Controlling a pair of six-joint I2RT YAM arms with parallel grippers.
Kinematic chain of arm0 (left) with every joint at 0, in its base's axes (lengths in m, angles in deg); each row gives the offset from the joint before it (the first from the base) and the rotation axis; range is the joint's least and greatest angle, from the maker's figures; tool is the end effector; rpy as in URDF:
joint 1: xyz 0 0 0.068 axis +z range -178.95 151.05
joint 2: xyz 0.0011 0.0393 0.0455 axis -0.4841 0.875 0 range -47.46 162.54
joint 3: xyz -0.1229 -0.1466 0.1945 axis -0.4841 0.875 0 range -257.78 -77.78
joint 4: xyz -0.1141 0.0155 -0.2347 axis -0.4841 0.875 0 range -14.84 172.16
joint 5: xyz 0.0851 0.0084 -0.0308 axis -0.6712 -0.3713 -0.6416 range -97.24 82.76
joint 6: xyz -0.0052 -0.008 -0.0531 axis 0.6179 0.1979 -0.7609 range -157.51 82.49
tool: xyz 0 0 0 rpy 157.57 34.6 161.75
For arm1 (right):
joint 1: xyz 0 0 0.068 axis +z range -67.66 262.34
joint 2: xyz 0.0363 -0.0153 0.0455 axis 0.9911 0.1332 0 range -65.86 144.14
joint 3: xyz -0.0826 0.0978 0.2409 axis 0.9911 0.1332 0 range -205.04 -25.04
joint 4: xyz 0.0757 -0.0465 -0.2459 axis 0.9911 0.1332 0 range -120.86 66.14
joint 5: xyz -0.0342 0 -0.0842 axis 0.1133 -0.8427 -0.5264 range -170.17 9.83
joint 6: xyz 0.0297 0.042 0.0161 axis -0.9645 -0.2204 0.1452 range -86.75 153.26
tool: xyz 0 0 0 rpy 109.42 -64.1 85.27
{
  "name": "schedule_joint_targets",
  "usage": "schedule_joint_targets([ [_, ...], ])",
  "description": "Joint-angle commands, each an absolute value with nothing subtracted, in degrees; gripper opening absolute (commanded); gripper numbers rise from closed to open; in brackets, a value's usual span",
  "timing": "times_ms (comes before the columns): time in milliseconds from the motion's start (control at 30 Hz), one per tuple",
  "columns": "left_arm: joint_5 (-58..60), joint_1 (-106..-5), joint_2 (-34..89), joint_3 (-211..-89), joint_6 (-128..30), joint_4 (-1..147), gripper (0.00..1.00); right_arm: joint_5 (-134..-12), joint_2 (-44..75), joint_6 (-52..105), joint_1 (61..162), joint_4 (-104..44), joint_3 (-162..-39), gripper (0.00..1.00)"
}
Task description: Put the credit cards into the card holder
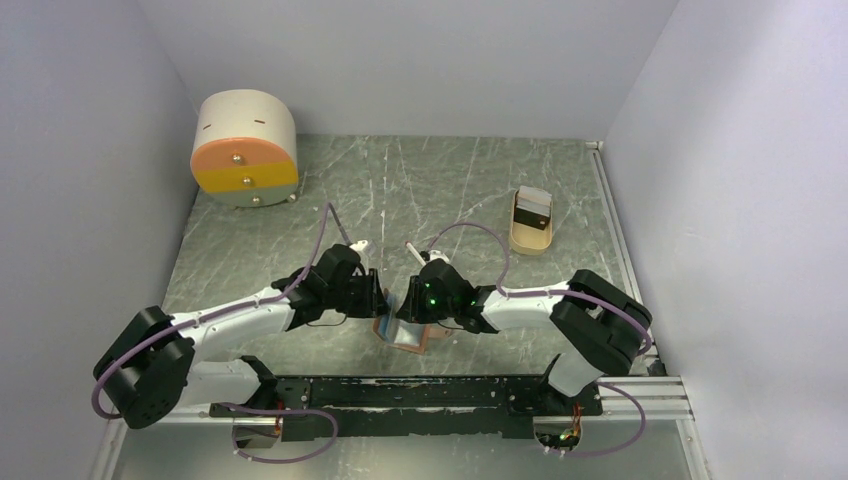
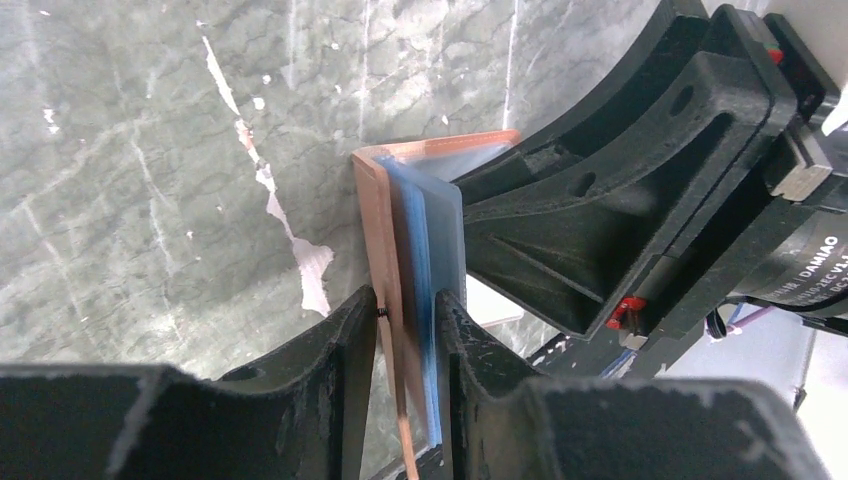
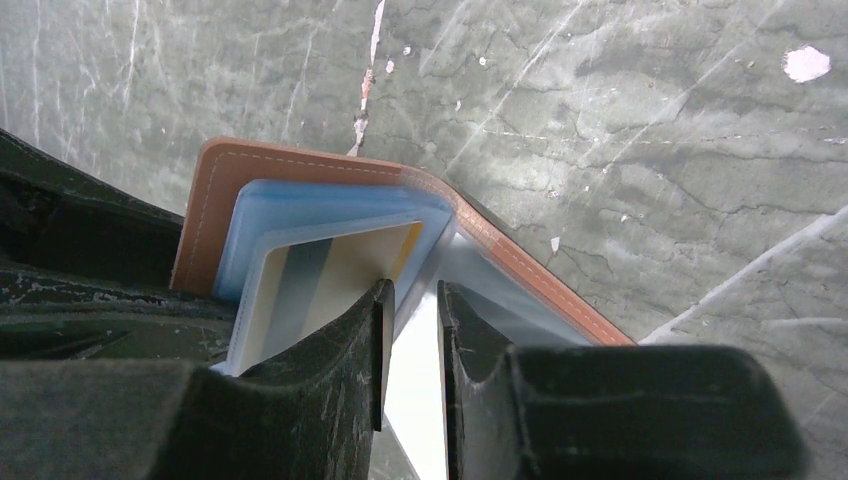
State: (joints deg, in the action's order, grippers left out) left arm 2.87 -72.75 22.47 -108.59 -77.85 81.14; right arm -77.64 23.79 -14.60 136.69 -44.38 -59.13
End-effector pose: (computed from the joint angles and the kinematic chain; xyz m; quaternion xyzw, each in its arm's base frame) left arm 0.1648 -0.1666 0.1761 0.0613 0.9192 -0.3152 0.2278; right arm 0.1665 0.2347 0.1360 -0.0607 0.9115 0.3289 0.2395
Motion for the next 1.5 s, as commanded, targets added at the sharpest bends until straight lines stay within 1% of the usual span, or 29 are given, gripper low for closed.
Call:
schedule_joint_targets([
  [0,6.8,-73.3,23.1,-108.2,-78.3,77.4,0.33,-78.3,24.4,-13.7,136.5,-46.1,-59.0,0.27],
  [133,10.1,-73.3,22.9,-107.7,-78.9,74.5,0.31,-78.1,24.7,-13.6,136.5,-47.7,-59.0,0.27],
  [300,10.3,-73.4,22.2,-106.6,-81.1,73.3,0.14,-77.8,24.9,-12.7,136.5,-48.1,-59.1,0.28],
  [367,10.3,-73.5,22.2,-106.2,-82.2,73.0,0.09,-77.3,24.8,-12.6,136.5,-47.9,-58.9,0.28],
  [467,8.6,-73.7,23.3,-107.3,-83.1,75.9,0.09,-78.3,22.9,-12.2,136.4,-43.4,-59.4,0.29],
  [600,4.7,-74.5,25.8,-112.6,-81.2,84.6,0.09,-81.0,16.3,-11.7,136.1,-39.3,-57.1,0.32],
  [833,-5.6,-75.5,25.6,-120.3,-78.0,98.0,0.09,-85.8,6.3,-11.6,135.9,-31.3,-55.6,0.36],
  [867,-6.5,-75.8,25.3,-121.1,-78.0,99.0,0.09,-86.6,5.2,-11.7,135.9,-31.0,-55.0,0.35],
  [967,-7.9,-76.4,24.6,-122.2,-78.1,101.0,0.09,-86.4,3.3,-12.3,135.9,-32.8,-52.7,0.28],
  [1033,-9.2,-77.1,24.5,-122.8,-78.4,101.5,0.09,-84.8,3.8,-12.7,135.9,-36.3,-51.0,0.26],
  [1133,-8.7,-77.8,26.2,-123.2,-78.7,101.5,0.09,-81.0,7.2,-13.8,135.9,-43.3,-48.9,0.24],
  [1267,-3.2,-77.9,29.7,-124.2,-77.6,99.6,0.09,-79.9,11.3,-14.7,136.0,-46.3,-48.8,0.21],
  [1467,4.6,-77.9,27.8,-119.9,-80.9,89.8,0.09,-79.3,15.0,-15.8,136.0,-49.2,-47.1,0.2],
])
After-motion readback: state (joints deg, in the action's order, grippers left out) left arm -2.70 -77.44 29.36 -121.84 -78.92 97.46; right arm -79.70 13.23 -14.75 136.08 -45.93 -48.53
